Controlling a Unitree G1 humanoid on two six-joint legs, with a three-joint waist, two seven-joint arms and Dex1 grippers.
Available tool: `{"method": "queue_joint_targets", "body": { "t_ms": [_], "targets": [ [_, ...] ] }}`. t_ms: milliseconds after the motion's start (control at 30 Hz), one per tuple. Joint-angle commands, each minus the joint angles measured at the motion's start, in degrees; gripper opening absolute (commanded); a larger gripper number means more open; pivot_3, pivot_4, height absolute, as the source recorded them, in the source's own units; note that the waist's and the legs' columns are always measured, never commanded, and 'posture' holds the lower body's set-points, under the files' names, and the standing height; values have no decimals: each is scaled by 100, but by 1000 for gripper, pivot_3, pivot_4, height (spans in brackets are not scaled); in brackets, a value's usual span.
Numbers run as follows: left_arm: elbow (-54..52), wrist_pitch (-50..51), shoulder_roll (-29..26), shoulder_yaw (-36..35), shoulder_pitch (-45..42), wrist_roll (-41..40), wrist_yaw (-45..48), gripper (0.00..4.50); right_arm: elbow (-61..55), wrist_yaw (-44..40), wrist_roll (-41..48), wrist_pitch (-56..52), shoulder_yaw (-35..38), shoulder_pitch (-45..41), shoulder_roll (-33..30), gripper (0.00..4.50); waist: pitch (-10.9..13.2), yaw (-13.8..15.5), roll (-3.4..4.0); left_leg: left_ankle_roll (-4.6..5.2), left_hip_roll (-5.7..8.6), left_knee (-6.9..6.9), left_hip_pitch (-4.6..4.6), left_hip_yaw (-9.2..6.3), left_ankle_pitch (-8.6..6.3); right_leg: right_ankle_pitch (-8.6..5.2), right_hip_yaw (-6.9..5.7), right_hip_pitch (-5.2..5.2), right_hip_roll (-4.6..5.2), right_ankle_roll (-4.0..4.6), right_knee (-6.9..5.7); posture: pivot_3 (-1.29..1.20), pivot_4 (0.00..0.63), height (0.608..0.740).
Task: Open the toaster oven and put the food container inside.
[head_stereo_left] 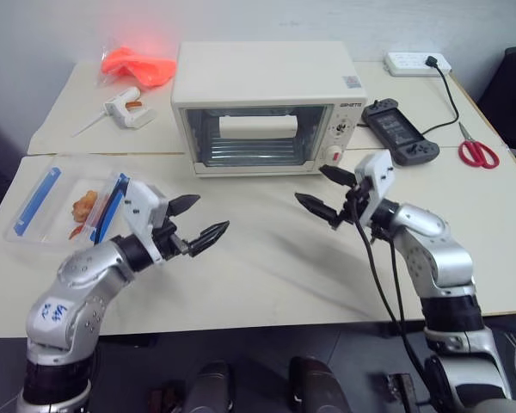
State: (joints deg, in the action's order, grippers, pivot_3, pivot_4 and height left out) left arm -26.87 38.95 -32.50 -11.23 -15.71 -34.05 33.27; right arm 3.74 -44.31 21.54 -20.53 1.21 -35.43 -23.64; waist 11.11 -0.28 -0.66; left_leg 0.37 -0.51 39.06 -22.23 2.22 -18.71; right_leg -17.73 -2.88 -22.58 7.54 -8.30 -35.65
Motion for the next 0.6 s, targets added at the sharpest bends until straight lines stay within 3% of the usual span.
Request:
{"method": "queue_joint_targets", "body": {
  "t_ms": [33,300,600],
  "targets": [
    [97,89,-220,-76,-607,-287,245,4500,525,-20,-124,267,-78,-688,171,4475,0,-9,0,0,2,0,1,0,0,0,0,0,0,0,-2,0,150,740],
    [342,15,-309,-70,-1304,-289,256,4500,1501,-54,-377,774,-133,-1481,500,4475,1,-39,1,-1,14,-7,-6,-7,-2,0,-7,-4,3,0,1,0,150,740],
    [781,-511,-239,-177,-1379,187,-34,4500,778,-551,-78,813,-208,-1181,615,4475,1,-131,1,-7,28,-3,-6,-11,1,0,-9,-5,0,-1,-6,0,150,740]
  ]
}}
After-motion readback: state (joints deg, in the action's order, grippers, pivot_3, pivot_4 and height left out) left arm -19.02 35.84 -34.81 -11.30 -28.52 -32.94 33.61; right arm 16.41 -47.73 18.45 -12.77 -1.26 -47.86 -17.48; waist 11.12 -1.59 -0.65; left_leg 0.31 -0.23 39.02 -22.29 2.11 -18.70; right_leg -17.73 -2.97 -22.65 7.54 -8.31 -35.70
